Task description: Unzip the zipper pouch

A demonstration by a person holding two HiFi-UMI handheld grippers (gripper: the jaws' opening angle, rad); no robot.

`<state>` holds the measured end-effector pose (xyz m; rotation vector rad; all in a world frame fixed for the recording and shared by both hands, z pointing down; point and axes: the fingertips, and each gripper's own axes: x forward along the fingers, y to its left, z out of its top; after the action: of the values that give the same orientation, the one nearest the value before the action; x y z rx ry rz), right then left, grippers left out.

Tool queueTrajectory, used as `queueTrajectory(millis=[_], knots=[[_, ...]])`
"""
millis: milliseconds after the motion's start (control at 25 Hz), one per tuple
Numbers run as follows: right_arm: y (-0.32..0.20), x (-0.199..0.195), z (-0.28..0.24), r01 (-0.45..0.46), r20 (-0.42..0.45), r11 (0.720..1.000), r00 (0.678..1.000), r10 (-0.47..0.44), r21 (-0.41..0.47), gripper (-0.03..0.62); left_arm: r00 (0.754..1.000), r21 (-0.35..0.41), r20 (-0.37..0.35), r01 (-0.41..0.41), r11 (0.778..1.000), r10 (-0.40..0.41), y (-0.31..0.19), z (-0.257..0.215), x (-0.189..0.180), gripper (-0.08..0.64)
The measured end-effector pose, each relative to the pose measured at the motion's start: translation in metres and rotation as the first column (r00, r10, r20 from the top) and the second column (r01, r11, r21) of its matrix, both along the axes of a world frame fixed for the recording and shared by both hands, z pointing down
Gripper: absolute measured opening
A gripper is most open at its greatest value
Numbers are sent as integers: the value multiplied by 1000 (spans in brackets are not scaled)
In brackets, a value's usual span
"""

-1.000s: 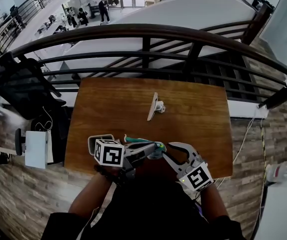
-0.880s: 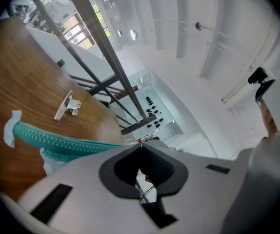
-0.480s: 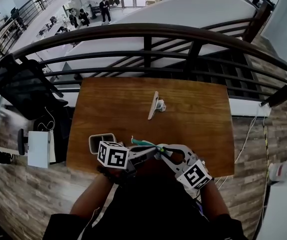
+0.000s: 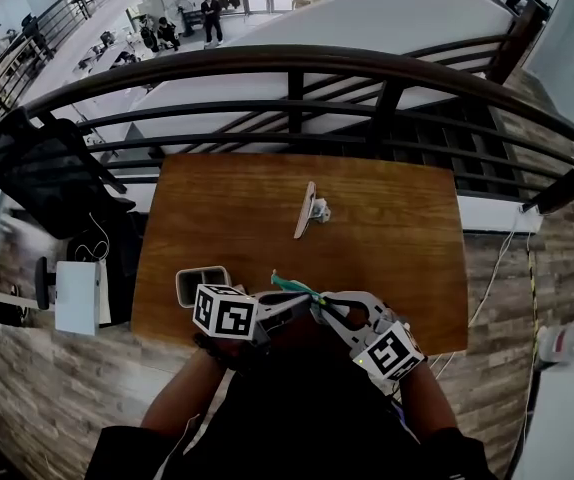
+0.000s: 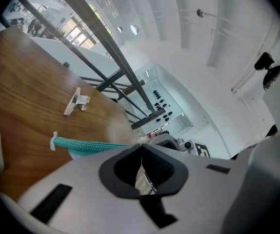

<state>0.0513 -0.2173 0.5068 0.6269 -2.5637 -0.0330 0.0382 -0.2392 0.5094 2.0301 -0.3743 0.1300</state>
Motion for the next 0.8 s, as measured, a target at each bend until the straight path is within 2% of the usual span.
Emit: queueTrajectory(millis=[160,360,600,680,800], knots=[[0,-1,-2,0,-3,1000,1000,0,-4,37,1000,3,27,11,1000,-11,0,-1,-1,15],[-1,-2,0,-11,-31,1000,999,11,9,35,994,71,111,-1,997,-7,-2,1,-2,15],[-2,-5,-1,-25,-41,1000,999,25,15,34,993,64,118,13,998,-20,-3,0,-5,15],[-2,-7,-1,-24,-52,1000,998,25,19,34,987,98,158,4,995,-20,-3,0,-7,15],[2,-8,3,-15,-76,1000,997,16,20,34,960,211,279,-49,976,-12,3,2,-7,15]])
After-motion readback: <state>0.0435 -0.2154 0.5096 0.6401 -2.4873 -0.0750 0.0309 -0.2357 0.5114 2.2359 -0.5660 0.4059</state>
